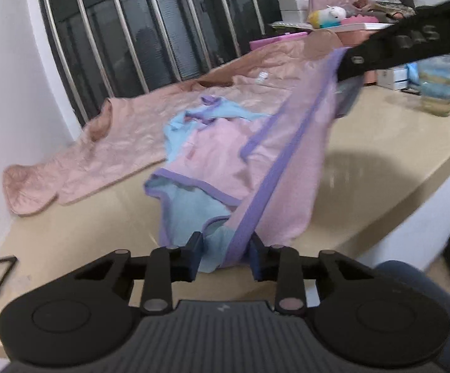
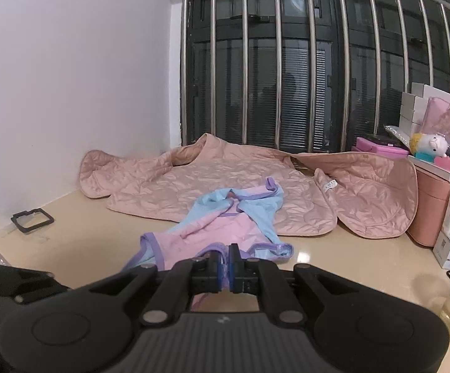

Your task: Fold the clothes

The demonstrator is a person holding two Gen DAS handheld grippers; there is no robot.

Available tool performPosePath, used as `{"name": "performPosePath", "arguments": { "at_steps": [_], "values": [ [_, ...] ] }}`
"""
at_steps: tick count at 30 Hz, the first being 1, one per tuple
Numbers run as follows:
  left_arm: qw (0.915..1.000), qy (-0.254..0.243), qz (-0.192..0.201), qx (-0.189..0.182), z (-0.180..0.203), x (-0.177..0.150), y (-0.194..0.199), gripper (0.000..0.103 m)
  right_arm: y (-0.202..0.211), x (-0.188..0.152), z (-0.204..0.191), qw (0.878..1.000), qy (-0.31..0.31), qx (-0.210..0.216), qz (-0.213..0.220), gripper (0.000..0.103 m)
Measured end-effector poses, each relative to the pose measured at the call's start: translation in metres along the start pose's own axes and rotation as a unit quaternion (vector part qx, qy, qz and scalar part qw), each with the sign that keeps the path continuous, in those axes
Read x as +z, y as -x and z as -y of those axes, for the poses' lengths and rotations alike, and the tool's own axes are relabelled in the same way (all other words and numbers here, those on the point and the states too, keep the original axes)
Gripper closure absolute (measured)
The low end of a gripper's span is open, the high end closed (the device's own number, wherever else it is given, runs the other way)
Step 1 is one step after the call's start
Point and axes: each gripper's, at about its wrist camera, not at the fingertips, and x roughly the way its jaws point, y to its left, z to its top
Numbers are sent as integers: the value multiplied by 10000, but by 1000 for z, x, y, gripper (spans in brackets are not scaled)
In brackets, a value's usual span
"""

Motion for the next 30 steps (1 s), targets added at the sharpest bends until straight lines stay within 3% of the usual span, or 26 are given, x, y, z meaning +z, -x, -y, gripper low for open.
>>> {"name": "performPosePath", "arguments": {
  "at_steps": [2,5,7,10,13,15,16,18,20,23,28,30],
  "values": [
    [9998,85,162,72,-8,5,2,93,1,-2,0,9999,58,-98,-16,99],
    [9944,275,825,594,-21,23,13,97,1,-4,0,9997,91,-206,-13,99],
    [9858,371,1353,927,-28,36,33,97,1,-2,-1,9996,104,-262,39,99],
    [9669,826,2219,948,-36,44,79,97,10,3,-6,9993,146,-252,229,99],
    [9702,889,1907,1202,-37,42,57,96,25,7,-15,9988,174,-47,456,99],
    [9815,997,1136,1175,-43,37,27,96,16,4,-21,9992,275,-112,285,99],
    [9834,1167,978,991,-48,33,22,96,10,2,-21,9995,246,-108,170,99],
    [9859,1216,832,788,-50,22,19,92,6,-2,-21,9999,161,-48,41,99],
    [9891,916,564,1006,-44,13,10,85,6,-9,-23,9996,235,-93,-98,99],
    [9919,676,272,1045,-41,-3,2,77,-8,-24,-26,9983,319,-247,-424,99],
    [9928,656,-13,1005,-38,-25,2,73,-22,-50,-42,9945,665,-530,-614,99],
    [9929,635,-68,1004,-36,-31,3,72,-22,-58,-46,9933,783,-579,-630,92]
  ]
}}
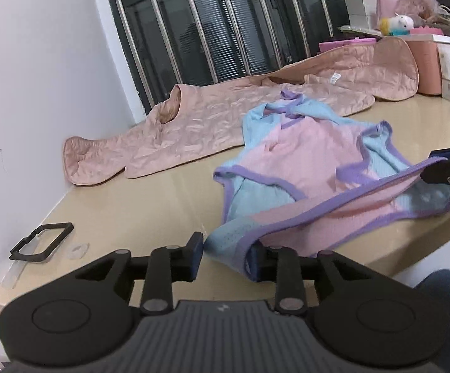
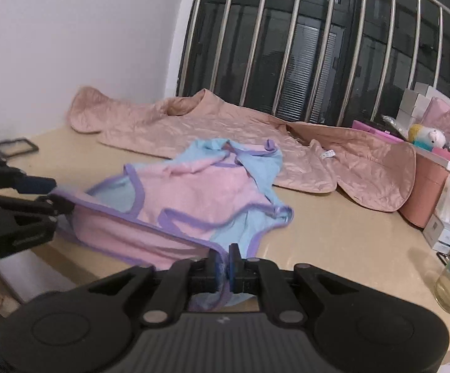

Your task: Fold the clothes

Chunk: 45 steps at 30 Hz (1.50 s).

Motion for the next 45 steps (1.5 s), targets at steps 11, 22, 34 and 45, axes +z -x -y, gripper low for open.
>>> {"name": "performPosePath", "arguments": {
  "at_steps": [11,22,34,45],
  "values": [
    [9995,232,190,-36,-6,3,4,93,-8,-9,-7,9987,431,249,-102,79],
    [9912,-343,1139,573,-4,60,25,38,46,36,7,9863,454,-490,1511,99],
    [9988,-68,-247,413,3,19,-16,87,1,8,16,9982,392,-82,437,98],
    [9989,207,-359,235,-7,11,-10,95,6,-16,2,9977,654,-5,195,74]
  ]
}}
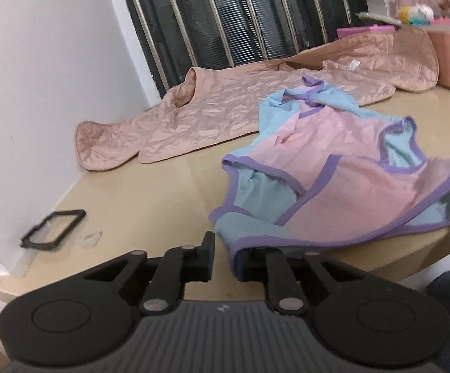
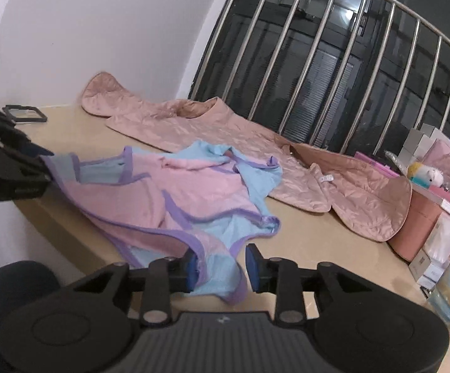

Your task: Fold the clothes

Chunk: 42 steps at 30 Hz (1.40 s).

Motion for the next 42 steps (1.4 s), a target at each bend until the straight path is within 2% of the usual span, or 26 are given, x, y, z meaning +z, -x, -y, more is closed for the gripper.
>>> {"name": "performPosePath", "arguments": {
  "at_steps": [3,5,7,8,9,11,13,14,17,20,22,24,27,34,37,40,42],
  "values": [
    [9996,260,-15,-97,-6,2,4,98,1,-2,-5,10000,49,-67,1,74],
    [9993,367,21,-94,-8,4,7,100,5,-4,-11,9990,245,-346,133,72],
    [9991,412,31,-97,-8,6,8,100,9,-4,-19,9973,416,-526,283,62],
    [9991,407,-2,-99,-6,5,5,100,9,-5,-21,9968,465,-542,360,52],
    [9991,401,-37,-102,-5,4,2,101,9,-5,-22,9967,505,-498,404,50],
    [9987,490,-87,-103,-5,1,-3,101,7,-5,-21,9972,475,-361,444,56],
    [9980,597,-104,-155,-6,0,-1,101,5,-5,-18,9984,306,-181,432,89],
    [9976,650,-115,-203,-7,-1,1,101,6,-4,-12,9990,92,-60,426,98],
    [9968,731,-137,-289,-11,2,-4,101,2,-3,5,9979,-429,249,421,99],
    [9945,988,-94,-350,-18,9,-4,101,-12,-1,12,9974,-507,340,374,99],
    [9923,1172,6,-391,-22,17,3,101,-20,3,16,9968,-556,539,177,99],
    [9917,1207,119,-428,-22,24,10,101,-23,5,21,9951,-627,766,67,99],
    [9930,1088,293,-358,-20,31,22,101,-22,8,28,9937,-733,848,67,99],
    [9874,1246,688,-685,-39,74,42,101,6,51,46,9932,-720,429,805,99],
    [9847,1198,867,-917,-56,109,58,101,26,87,66,9899,-577,316,1259,99],
    [9791,1315,1014,-1176,-74,152,75,101,47,134,91,9818,-692,383,1728,99],
    [9763,1228,1198,-1320,-83,185,95,101,64,164,104,9777,-625,251,1991,99]
  ]
}}
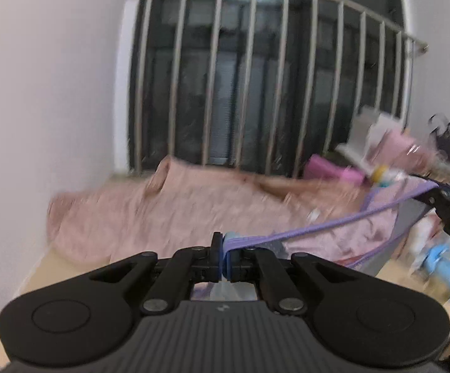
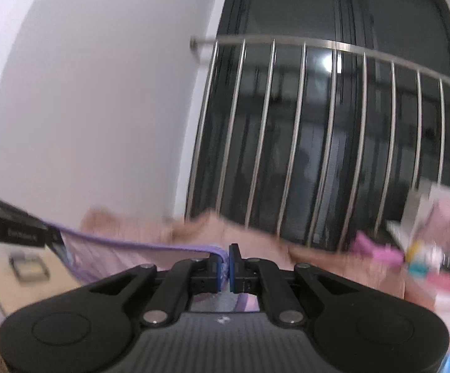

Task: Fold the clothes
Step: 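Lift the garment up by its hem with both grippers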

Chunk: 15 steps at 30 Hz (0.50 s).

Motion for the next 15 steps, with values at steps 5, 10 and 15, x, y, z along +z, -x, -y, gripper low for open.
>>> {"name": "performPosePath", "arguments": {
  "at_steps": [5,10,15],
  "values": [
    [9956,-623,0,-697,14,80,23,101,18,89,28,9988,344,-185,281,99],
    [9933,-739,-150,-874,17,140,15,101,27,146,52,9969,600,-368,350,99],
    [9917,-830,-418,-885,17,170,-24,101,-4,167,68,9968,673,-410,142,99]
  ]
}}
